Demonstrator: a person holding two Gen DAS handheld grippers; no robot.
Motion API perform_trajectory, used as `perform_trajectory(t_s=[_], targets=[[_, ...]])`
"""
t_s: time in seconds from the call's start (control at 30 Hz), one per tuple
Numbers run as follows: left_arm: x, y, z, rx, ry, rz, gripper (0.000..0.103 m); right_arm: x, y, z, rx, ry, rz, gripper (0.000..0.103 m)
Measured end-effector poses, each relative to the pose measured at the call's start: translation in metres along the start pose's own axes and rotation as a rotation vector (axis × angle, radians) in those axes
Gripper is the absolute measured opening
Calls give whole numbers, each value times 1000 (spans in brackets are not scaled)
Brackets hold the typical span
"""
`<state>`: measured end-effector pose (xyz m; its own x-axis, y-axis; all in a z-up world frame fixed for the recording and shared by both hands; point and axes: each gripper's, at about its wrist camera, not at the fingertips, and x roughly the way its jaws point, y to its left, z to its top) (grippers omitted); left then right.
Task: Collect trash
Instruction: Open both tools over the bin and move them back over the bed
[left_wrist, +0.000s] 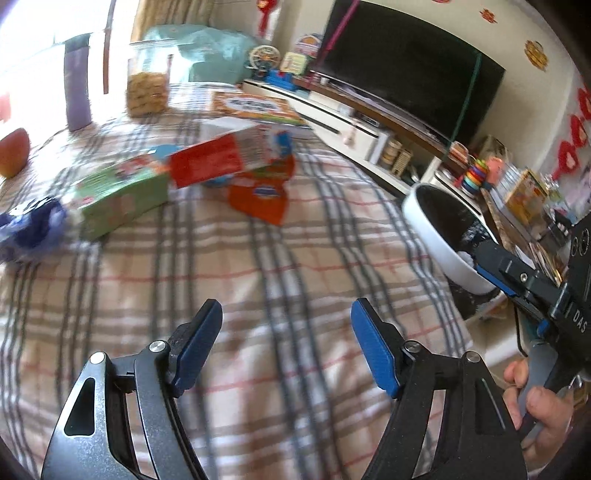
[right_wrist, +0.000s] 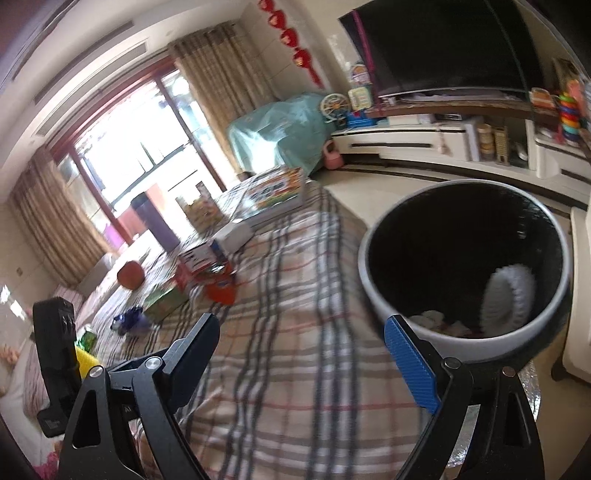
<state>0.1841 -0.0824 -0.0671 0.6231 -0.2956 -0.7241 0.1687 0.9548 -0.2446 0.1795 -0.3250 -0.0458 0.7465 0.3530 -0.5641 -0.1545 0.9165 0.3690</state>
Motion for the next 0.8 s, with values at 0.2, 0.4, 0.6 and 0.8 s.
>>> perform_trajectory(t_s=[0.2,0.4,0.6,0.8], targets=[[-12,34,-8,-63,-13,53,74,21,22,-5,-37,43,35,92],[-24,70,-13,-132,-28,112,75,44,44,-8,-77,81,67,92],[-32,101,-9,-194,-49,167,76,65,60,-5,-93,108,97,92],[-38,127,0,-232,-81,223,82,94,75,1,-116,140,101,92]])
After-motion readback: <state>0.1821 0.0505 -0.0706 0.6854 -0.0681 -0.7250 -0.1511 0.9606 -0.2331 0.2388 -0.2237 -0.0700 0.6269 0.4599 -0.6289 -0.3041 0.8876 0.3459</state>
